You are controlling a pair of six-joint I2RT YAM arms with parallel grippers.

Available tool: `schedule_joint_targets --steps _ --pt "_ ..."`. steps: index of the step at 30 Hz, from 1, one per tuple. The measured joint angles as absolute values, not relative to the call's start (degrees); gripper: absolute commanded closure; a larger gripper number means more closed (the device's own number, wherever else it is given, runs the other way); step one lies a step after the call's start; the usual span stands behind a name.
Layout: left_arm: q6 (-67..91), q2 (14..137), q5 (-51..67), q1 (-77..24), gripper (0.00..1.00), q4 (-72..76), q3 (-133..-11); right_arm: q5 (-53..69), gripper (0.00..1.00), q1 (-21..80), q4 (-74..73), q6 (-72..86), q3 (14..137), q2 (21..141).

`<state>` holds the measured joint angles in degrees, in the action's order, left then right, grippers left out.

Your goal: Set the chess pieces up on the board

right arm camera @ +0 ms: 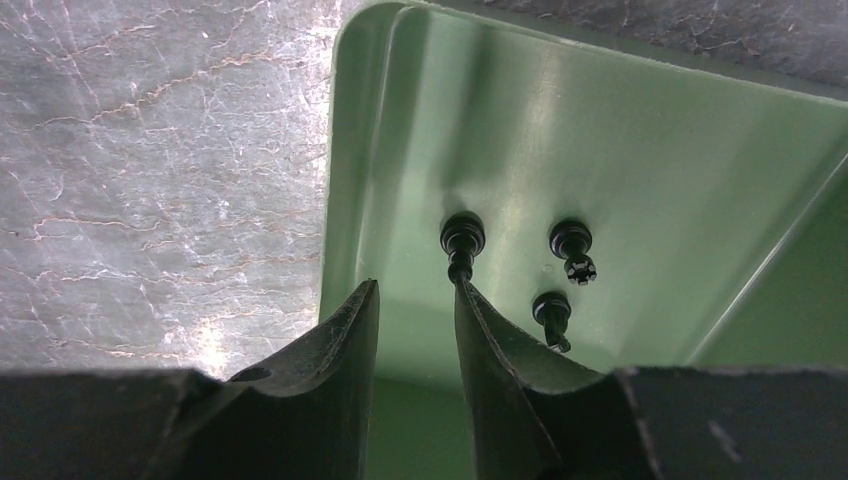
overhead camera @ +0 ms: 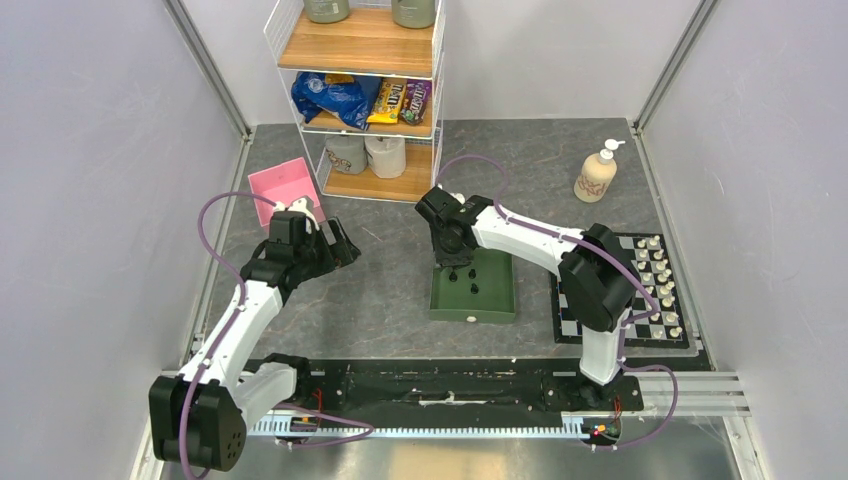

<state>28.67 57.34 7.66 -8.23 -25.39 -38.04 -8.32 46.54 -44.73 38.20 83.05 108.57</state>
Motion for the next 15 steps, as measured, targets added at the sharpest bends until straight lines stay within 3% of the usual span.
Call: schedule_joint_targets --steps 15 --pt "28.7 57.6 7.7 -8.2 0.04 -25.4 -38.0 -9.6 0.60 46.5 -44.9 38.5 82.9 110.7"
